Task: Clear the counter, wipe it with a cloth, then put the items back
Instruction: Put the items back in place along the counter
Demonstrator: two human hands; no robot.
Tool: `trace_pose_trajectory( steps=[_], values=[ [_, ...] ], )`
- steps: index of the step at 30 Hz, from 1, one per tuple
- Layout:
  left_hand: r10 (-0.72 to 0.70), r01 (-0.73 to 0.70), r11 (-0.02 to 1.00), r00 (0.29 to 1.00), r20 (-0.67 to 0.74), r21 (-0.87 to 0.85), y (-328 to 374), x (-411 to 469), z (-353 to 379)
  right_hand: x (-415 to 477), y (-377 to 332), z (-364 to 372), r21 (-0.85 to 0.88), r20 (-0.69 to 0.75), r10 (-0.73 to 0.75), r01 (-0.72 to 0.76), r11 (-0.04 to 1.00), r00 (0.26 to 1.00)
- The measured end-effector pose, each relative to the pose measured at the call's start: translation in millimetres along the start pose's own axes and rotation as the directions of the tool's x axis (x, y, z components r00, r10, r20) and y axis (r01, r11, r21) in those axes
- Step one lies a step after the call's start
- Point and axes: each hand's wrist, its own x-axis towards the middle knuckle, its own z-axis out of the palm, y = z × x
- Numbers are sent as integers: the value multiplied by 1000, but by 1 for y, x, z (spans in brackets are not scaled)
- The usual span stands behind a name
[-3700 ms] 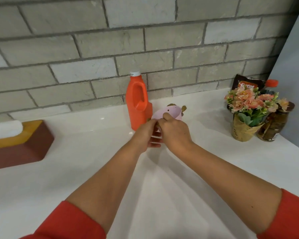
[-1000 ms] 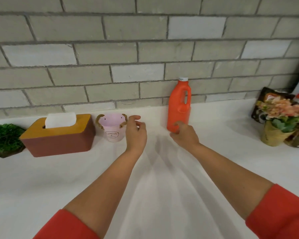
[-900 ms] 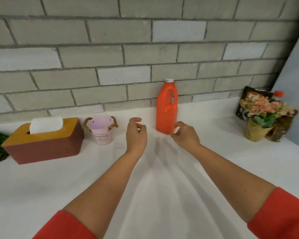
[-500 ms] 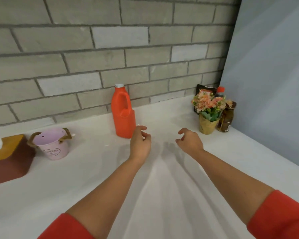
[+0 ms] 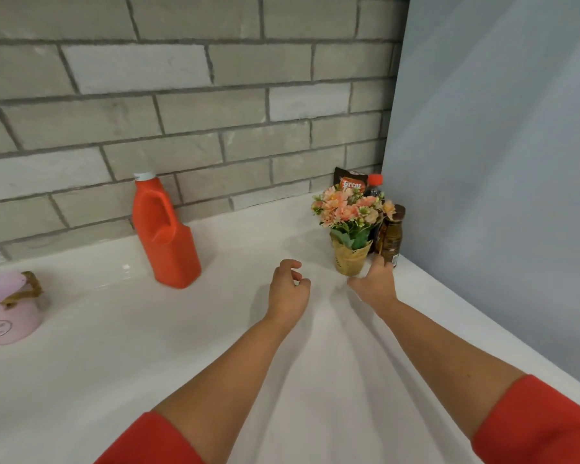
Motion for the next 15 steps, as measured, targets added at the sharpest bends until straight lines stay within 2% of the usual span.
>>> trace_pose_trajectory(
  steps=[3,8,11,15],
  values=[
    [-38,38,999,998,42,-14,1,13,20,14,6,1,54,27,10,-12,998,1000],
    [-133,136,991,983,123,-16,4,30,44,31,17,7,107,79,-58,50,993,995],
    [-147,144,989,975,167,30,7,36,59,40,22,10,144,67,-103,92,985,992],
    [-133,139,990,974,182,-18,19,46,72,47,22,13,201,59,-158,143,969,986]
  ],
)
